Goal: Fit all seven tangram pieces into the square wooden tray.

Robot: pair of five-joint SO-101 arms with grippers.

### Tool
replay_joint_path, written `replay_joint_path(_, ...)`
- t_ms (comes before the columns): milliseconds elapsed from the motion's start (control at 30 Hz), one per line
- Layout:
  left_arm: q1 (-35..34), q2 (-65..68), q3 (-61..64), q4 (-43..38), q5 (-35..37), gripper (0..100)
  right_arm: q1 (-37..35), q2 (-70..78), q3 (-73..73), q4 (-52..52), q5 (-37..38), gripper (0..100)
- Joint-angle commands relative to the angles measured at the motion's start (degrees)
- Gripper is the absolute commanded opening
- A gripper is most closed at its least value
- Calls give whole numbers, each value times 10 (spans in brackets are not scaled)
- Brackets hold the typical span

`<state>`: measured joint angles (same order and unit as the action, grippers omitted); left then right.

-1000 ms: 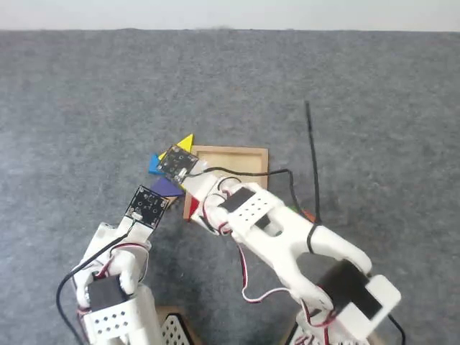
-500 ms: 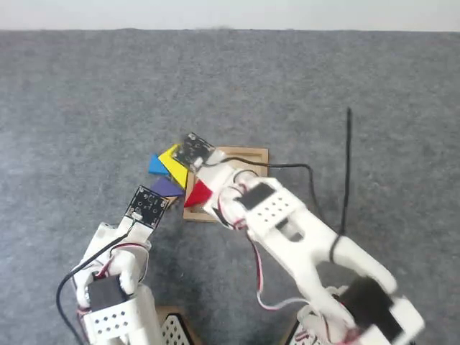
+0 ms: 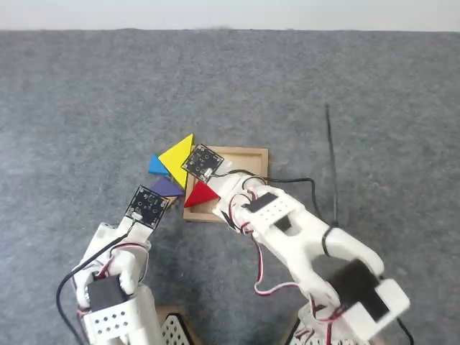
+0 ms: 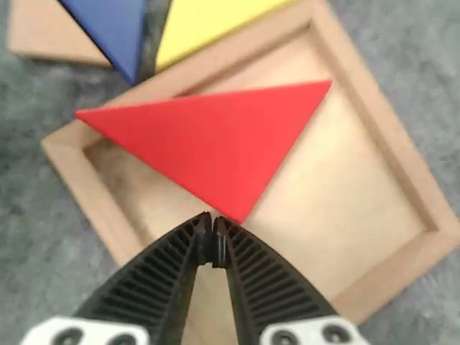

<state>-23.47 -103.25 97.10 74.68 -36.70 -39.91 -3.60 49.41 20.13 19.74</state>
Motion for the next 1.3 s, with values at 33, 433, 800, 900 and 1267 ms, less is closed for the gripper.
replay_joint_path(33, -2, -11, -10, 4, 4, 115, 7, 7, -58, -7, 7, 13)
replay_joint_path(433, -2, -11, -10, 4, 4, 115, 52, -16, -63, -9, 79, 12)
replay_joint_path(800, -2, -11, -10, 4, 4, 115, 47, 116, -148, -60, 30, 12)
replay_joint_path(900, -2, -11, -10, 3, 4, 115, 36, 121, -171, -36, 30, 12)
replay_joint_path(1267, -2, -11, -10, 2, 4, 115, 10, 127, -183, -58, 30, 13)
